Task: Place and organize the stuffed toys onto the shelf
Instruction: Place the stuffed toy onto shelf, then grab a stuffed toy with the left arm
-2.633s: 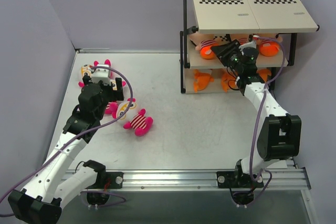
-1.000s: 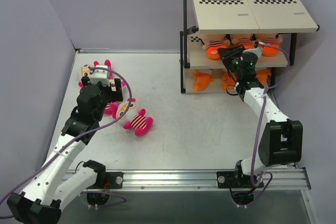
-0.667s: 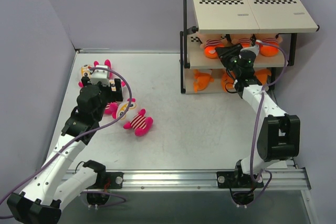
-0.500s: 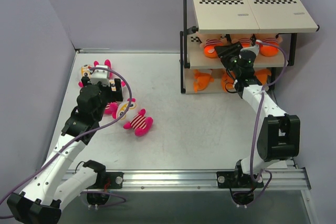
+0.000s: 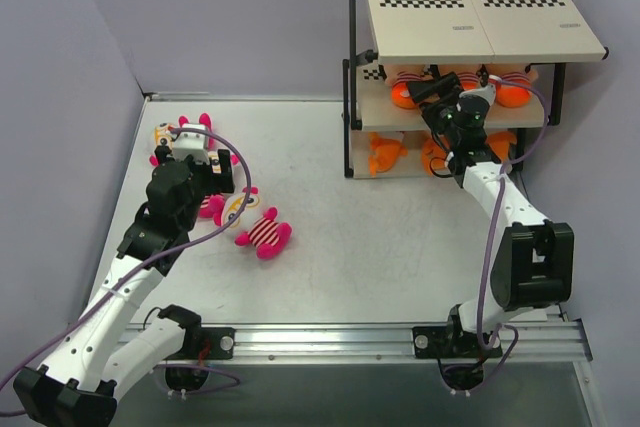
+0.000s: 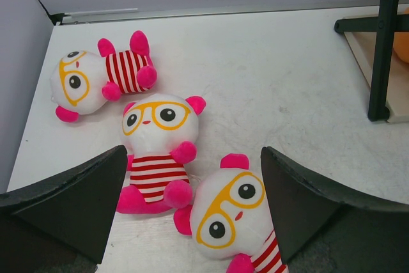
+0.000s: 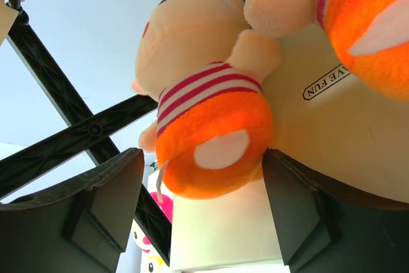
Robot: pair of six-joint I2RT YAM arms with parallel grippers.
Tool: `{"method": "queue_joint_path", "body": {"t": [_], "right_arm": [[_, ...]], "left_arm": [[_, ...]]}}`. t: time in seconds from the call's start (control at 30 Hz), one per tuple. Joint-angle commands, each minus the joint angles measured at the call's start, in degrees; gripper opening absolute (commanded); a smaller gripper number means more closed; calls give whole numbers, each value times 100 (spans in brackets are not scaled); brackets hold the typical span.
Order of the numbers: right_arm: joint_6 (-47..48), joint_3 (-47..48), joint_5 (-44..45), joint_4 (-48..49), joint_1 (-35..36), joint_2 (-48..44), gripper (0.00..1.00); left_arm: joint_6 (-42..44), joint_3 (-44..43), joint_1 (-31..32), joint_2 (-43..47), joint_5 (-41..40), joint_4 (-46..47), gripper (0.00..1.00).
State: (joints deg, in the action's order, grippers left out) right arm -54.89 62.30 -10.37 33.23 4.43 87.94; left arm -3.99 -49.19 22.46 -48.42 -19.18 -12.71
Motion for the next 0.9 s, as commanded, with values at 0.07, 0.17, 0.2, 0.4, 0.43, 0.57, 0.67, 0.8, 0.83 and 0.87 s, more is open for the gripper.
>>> {"method": "queue_joint_path", "body": {"t": [0.07,0.17,0.2,0.4,0.43,0.57,0.67,0.8,0.83,0.87], "right_arm": [[163,45,149,-27,-38,-462,79],[207,1,193,-141,-30,-576,82],[242,-16,228,-194,-38,-637,82],[391,-25,272,-677,-47,-988,85],[461,-34,281,-895,-47,-1068,85],[637,-200,308,-1467,-38,-1560,87],[900,-297,378,-2135,-47,-2025,89],[1392,-307,667,-3119,-56,-2667,91],[1524,-298,711,-3521,-65,-2912,92],[1630,-280,860,-3726,-73,-3036,93]], "left_arm": [[56,-3,30,87,-42,41,94],[56,-12,31,88,-24,41,94],[56,-12,22,88,-24,32,94],[39,-21,22,79,-16,-3,94],[39,-29,22,87,-16,-12,94],[-14,-47,30,105,2,-21,94],[-49,-47,22,88,55,-30,94],[-111,-82,22,53,72,-82,94],[-128,-91,22,35,72,-109,94],[-155,-100,22,26,72,-126,94]]}}
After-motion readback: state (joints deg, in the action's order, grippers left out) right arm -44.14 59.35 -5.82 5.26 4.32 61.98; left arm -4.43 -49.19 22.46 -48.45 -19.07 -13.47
